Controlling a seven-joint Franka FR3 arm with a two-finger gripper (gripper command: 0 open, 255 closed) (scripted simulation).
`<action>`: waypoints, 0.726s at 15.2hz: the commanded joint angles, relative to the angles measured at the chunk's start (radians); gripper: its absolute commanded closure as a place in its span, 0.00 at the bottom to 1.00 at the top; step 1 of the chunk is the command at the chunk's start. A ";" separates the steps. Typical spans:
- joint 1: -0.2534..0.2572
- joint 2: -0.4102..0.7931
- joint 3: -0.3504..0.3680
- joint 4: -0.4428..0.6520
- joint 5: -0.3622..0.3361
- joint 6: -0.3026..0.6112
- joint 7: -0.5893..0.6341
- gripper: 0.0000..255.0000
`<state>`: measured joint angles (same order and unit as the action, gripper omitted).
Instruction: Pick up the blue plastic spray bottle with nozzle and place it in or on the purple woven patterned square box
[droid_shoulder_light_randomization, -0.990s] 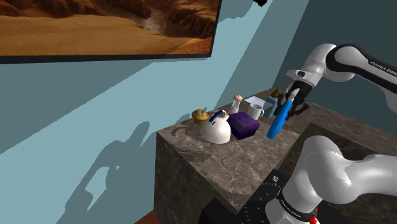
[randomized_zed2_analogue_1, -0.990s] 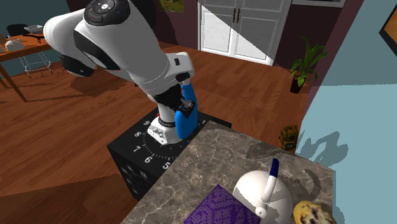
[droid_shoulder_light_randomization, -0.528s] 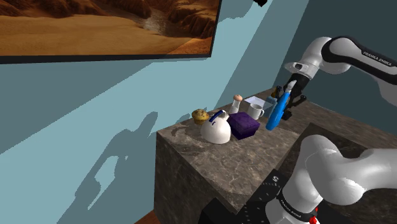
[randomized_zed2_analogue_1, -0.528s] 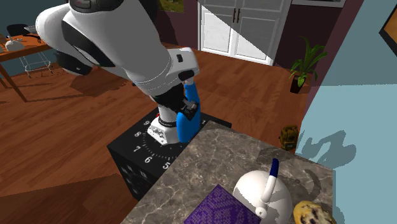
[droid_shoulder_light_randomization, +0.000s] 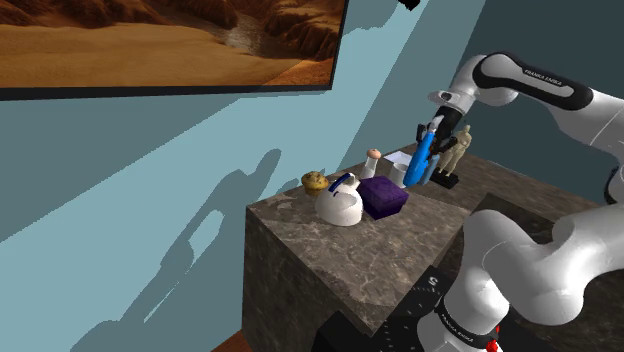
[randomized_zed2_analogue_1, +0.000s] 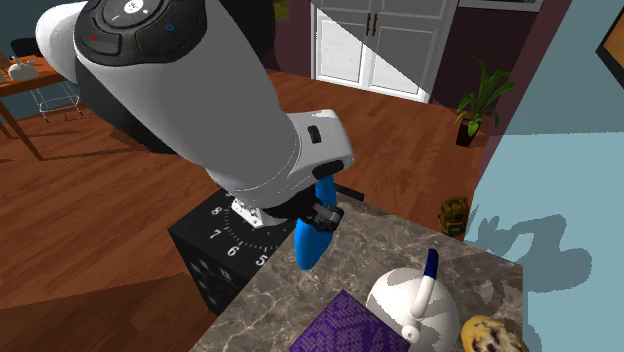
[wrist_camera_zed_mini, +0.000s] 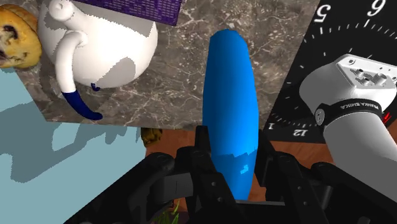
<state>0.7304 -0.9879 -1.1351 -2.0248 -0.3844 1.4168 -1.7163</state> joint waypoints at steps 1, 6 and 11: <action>0.082 0.035 -0.071 0.086 -0.011 0.001 -0.028 1.00; 0.316 0.086 -0.249 0.321 -0.030 -0.024 -0.076 1.00; 0.559 0.080 -0.408 0.580 -0.065 -0.083 -0.114 1.00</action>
<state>1.2501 -0.9049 -1.5179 -1.4883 -0.4419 1.3443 -1.8237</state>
